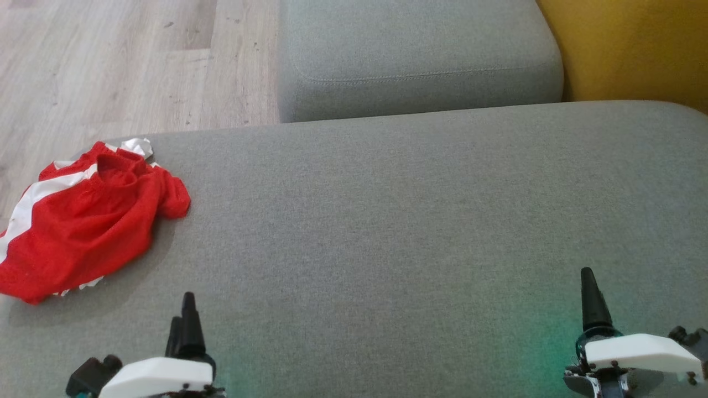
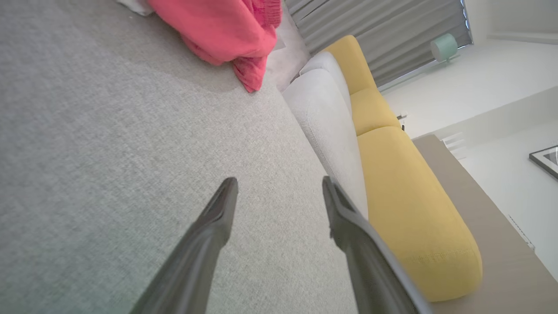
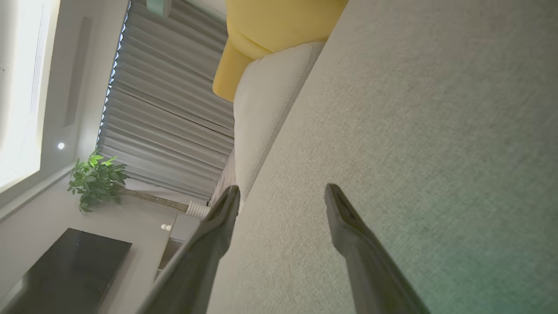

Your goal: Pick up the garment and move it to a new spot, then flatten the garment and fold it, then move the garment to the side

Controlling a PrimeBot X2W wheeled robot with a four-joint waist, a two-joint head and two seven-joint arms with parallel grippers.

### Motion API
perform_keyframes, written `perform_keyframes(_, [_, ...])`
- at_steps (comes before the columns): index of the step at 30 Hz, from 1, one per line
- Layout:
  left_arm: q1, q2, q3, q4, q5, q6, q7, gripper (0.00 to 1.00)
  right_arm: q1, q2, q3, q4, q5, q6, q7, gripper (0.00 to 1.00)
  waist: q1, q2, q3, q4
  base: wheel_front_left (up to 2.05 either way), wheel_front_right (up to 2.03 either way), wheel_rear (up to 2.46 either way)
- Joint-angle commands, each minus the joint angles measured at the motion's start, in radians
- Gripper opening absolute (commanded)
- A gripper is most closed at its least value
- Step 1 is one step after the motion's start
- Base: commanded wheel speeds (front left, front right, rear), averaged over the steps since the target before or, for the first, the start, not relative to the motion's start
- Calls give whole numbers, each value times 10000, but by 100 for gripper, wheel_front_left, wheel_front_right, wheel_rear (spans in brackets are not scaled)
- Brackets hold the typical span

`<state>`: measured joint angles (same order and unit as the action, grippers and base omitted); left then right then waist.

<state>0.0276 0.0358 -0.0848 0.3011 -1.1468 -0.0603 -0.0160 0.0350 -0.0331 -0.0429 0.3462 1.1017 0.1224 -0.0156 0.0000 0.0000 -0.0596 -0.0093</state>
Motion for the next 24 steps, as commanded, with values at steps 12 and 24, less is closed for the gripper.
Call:
perform_keyframes(12, [-442,88,-494,-535,1905,356,-464,100,-196,-100,475,-604,-2004,39,-476,100,0,0,-233,-46,0,0,0])
perform_keyframes(24, [-509,98,-1004,-633,3314,565,-789,100,-169,-112,836,-810,-3426,46,-800,100,0,0,-379,-41,0,0,0])
